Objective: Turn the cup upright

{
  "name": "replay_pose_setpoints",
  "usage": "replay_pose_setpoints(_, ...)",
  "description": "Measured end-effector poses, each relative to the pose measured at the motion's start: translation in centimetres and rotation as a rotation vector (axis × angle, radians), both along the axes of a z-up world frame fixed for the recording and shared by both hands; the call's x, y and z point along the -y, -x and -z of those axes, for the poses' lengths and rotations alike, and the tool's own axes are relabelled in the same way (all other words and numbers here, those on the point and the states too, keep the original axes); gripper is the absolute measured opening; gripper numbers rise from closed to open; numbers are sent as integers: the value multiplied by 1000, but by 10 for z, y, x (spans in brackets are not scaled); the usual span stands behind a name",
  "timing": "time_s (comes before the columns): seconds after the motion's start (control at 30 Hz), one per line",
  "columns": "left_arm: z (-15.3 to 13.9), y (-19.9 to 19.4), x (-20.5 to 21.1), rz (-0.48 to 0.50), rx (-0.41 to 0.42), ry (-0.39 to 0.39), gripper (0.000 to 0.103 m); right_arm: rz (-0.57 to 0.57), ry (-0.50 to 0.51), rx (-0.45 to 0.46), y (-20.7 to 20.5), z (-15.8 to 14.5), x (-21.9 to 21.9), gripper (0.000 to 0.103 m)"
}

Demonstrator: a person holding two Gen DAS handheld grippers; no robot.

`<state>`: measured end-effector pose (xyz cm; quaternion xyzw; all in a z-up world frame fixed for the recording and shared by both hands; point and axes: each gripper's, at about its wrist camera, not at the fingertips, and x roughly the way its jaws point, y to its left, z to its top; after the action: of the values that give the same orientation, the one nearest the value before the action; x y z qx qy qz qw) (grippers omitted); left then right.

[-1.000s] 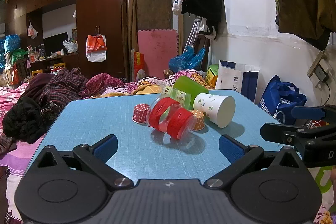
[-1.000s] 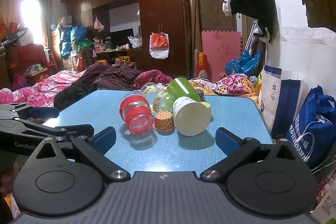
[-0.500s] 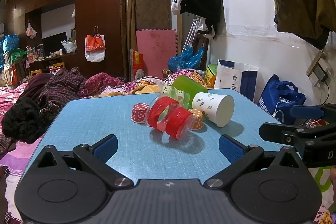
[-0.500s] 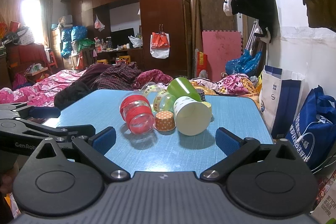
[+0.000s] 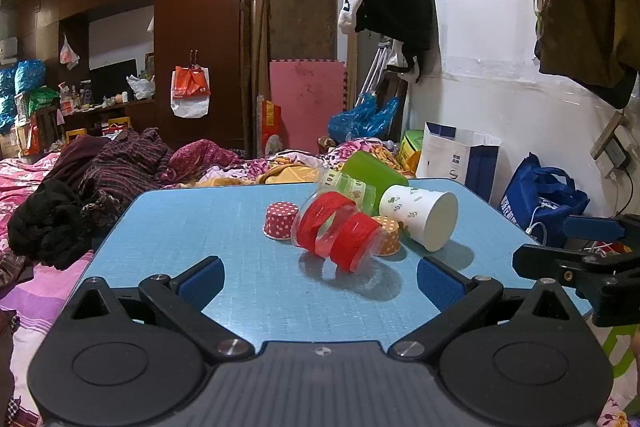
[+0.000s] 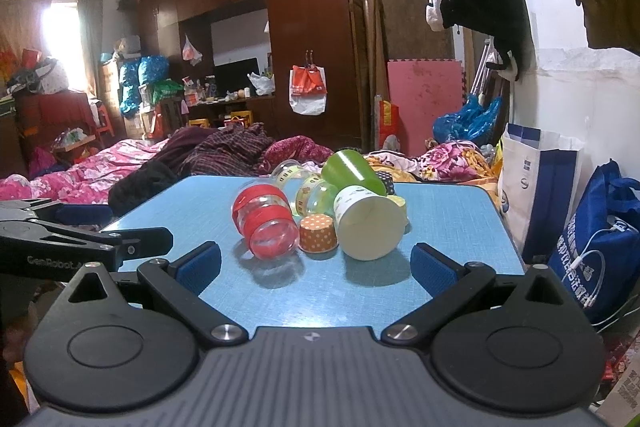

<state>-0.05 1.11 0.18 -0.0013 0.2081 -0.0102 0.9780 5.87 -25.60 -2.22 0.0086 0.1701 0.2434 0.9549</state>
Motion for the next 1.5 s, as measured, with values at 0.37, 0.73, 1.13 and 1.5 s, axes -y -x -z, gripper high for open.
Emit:
replay_pose_setpoints(0.37,0,0,-3,1,0,1,103,-9,3,3,0,1,0,102)
replay_pose_setpoints(0.73,0,0,-3,0,-2,1,103,-4,2,9,0,1,-1,102)
replay_pose_setpoints(1.13,1,-1,-3,2,-6,3,103,-15,1,1,-2,1,0,102)
replay_pose_setpoints(1.5,4,-9,-15,-16,0,28,103,-34,30,2,-26,-19,-8,102)
